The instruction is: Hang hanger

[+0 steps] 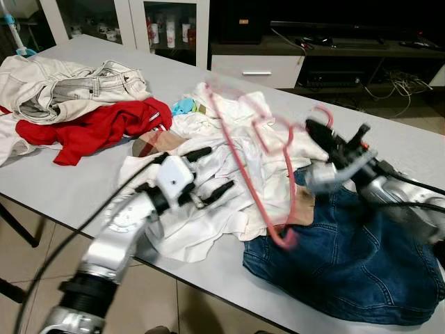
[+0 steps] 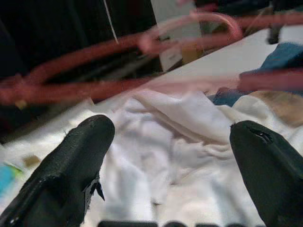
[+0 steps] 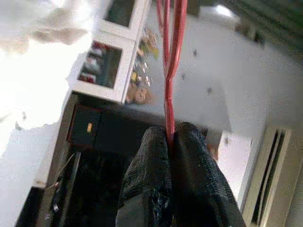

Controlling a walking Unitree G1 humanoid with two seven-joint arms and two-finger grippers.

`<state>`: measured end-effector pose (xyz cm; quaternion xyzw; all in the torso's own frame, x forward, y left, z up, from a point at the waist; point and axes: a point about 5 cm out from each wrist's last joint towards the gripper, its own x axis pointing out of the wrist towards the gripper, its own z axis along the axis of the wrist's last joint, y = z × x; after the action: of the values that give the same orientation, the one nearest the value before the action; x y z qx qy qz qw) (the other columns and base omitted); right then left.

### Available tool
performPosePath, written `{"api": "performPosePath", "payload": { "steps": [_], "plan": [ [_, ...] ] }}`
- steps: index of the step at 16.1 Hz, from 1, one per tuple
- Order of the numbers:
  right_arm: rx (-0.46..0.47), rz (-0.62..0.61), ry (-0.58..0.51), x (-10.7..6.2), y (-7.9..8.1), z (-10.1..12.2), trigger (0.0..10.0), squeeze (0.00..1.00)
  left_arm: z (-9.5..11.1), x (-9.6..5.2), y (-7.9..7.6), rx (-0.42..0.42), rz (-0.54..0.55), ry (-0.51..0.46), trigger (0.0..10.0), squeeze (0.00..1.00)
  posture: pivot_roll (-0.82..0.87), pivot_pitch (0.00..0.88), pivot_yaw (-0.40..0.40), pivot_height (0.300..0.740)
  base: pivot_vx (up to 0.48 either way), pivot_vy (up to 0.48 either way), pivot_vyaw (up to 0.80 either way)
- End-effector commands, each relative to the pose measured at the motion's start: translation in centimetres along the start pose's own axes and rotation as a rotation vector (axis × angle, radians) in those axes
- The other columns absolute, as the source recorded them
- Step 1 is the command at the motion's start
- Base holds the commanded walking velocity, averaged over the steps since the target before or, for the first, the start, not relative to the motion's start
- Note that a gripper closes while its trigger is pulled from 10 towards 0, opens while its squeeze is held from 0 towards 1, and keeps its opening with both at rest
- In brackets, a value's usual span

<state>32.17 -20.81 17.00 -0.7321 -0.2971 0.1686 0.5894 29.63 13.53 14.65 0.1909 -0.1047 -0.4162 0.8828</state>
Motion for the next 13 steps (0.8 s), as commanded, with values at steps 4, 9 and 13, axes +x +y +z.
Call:
{"api": "performPosePath", "payload": {
  "steps": [4, 9, 13],
  "plan": [
    [-0.079, 0.022, -0.167, -0.6, -0.4, 0.5, 10.0, 0.00, 1.3, -0.2, 1.9, 0.204, 0.087, -0.049, 10.0, 0.00, -0.02, 0.000, -0.065, 0.740, 0.000, 0.000, 0.00],
    [-0.085, -0.015, -0.223, 0.0, -1.2, 0.6, 10.0, 0.00, 0.9, -0.5, 1.5, 0.410, -0.004, -0.012, 10.0, 0.00, -0.02, 0.000, -0.064, 0.740, 0.000, 0.000, 0.00],
    [-0.067, 0.025, -0.204, -0.1, -1.7, -0.7, 10.0, 0.00, 0.9, -0.7, 1.9, 0.558, -0.063, 0.014, 10.0, 0.00, -0.03, 0.000, -0.058, 0.740, 0.000, 0.000, 0.00]
  ]
}}
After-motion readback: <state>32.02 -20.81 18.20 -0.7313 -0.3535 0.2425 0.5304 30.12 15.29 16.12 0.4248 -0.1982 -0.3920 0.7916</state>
